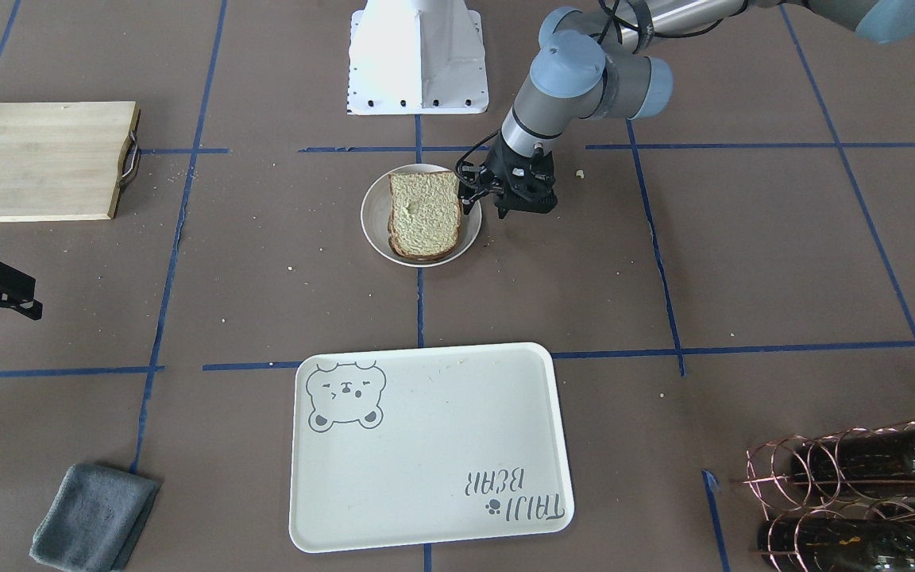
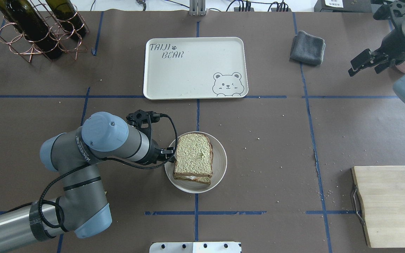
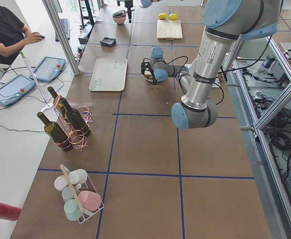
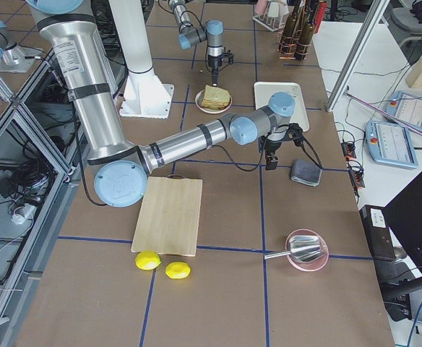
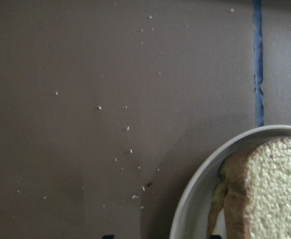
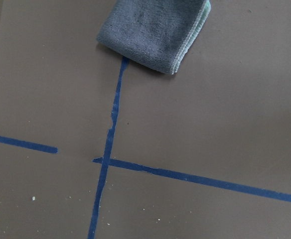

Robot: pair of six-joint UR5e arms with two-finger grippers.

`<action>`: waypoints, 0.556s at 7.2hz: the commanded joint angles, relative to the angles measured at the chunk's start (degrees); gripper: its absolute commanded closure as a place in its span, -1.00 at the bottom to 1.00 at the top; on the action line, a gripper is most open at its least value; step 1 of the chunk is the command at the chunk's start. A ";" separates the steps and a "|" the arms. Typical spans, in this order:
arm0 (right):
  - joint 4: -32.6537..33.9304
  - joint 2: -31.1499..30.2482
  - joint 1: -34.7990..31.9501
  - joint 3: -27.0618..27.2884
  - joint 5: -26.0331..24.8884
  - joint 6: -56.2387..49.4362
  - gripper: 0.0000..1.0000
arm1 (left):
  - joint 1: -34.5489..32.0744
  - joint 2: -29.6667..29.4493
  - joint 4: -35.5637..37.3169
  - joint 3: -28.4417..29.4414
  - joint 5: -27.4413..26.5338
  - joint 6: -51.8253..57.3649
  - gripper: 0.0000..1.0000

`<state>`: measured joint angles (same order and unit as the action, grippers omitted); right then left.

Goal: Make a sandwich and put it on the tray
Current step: 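Grasp the rim of the white plate with the left gripper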

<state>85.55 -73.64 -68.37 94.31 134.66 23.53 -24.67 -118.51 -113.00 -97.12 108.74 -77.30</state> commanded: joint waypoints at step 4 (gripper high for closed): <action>-0.12 -0.63 -0.89 -0.26 0.52 -0.50 -1.00 | 0.68 -0.93 -0.55 1.58 -0.10 -0.39 0.73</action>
<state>85.43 -74.25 -69.12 94.03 135.17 23.03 -24.04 -119.34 -113.21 -95.77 108.67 -77.63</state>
